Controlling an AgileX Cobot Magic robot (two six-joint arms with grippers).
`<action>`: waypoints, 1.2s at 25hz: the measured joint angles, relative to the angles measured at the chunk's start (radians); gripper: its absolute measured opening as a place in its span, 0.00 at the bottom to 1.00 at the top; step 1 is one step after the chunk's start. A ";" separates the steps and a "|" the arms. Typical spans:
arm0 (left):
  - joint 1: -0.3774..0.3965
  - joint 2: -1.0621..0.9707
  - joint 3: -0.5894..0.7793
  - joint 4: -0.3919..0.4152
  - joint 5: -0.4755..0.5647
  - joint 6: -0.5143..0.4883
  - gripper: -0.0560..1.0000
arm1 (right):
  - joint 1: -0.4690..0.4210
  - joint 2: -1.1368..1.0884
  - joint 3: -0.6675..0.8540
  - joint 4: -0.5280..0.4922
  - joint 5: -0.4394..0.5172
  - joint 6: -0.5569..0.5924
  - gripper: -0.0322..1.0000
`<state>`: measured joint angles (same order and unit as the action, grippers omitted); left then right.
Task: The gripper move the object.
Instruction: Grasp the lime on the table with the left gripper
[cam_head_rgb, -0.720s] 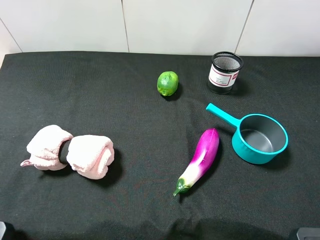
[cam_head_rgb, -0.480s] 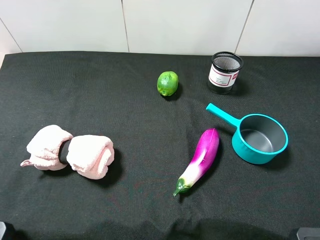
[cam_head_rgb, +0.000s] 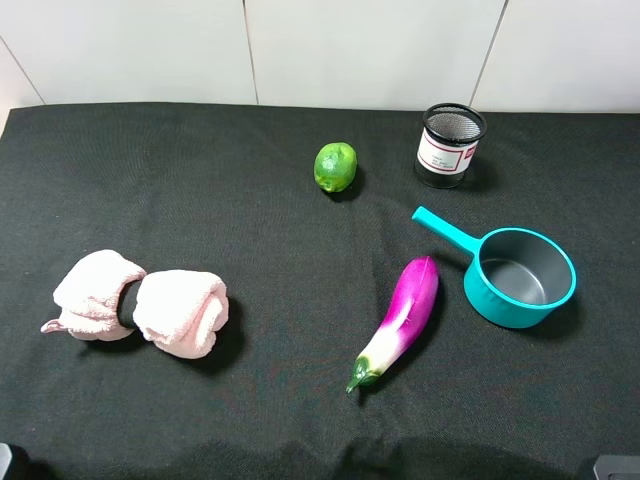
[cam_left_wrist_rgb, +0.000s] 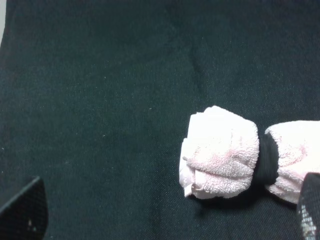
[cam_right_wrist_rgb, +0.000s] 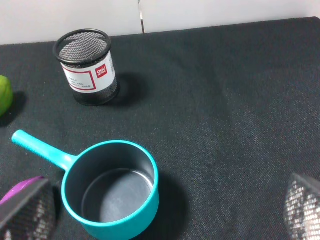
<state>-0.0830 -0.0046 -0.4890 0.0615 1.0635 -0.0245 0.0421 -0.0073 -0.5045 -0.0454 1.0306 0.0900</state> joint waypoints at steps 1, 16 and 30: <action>0.000 0.000 0.000 0.000 0.000 0.000 1.00 | 0.000 0.000 0.000 0.000 0.000 0.000 0.70; 0.000 0.342 -0.213 -0.005 0.042 0.040 0.99 | 0.000 0.000 0.000 0.000 0.000 0.000 0.70; 0.000 0.838 -0.435 -0.099 0.040 0.091 0.99 | 0.000 0.000 0.000 0.000 0.000 0.000 0.70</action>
<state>-0.0830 0.8331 -0.9235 -0.0377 1.1035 0.0663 0.0421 -0.0073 -0.5045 -0.0454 1.0306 0.0900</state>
